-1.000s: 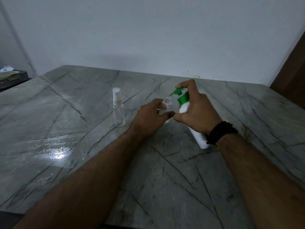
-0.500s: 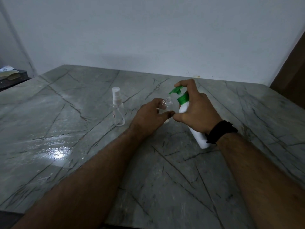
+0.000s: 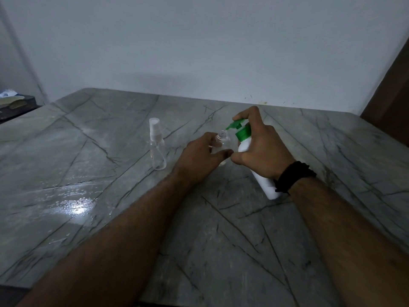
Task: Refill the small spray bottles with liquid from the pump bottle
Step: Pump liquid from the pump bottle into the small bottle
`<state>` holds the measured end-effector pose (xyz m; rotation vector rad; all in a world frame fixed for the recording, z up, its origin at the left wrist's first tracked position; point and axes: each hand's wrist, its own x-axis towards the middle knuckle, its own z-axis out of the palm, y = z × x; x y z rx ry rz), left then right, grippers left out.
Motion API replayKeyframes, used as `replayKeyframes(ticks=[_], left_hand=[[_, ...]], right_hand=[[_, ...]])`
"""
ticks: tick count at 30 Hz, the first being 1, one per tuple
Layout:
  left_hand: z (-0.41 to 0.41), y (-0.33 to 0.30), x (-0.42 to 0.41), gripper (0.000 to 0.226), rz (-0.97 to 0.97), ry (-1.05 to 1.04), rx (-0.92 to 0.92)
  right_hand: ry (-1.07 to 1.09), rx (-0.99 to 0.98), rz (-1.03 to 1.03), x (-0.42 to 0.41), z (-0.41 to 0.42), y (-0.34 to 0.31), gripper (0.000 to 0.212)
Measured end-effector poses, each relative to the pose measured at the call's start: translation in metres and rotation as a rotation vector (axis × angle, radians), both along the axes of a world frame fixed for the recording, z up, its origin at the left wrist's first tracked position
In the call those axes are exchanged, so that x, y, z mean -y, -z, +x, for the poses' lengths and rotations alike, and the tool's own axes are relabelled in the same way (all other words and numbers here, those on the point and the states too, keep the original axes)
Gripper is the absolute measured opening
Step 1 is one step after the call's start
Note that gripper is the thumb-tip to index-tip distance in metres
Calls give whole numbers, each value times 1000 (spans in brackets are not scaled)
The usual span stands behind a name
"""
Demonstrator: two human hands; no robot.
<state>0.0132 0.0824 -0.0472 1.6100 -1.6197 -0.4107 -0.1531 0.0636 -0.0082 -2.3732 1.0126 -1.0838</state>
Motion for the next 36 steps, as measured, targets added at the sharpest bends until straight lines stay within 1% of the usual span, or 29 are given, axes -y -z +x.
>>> replayKeyframes(ticks=[7,13,17,23,30,36], left_hand=[[0,-1,-2,58,-7,10,-17],[-1,-2,-3,59,-4,11,-8],[0,-2,-3,59,-12,11,-9],[1,0,-1,58,-14,9,-5],[2,3,2,60,-30,6,-6],[3,5,5,61,-19,3,-15]], right_hand=[[5,3,-34,-2,-1,1,77],[-5,4,-1,-1,0,1,73],[-10,10,-26,-1,-1,2,76],[-24,7,6,-1,0,0,69],[-8,17,-21,-1,-1,1,77],[-8,3,2,-1,0,0,71]])
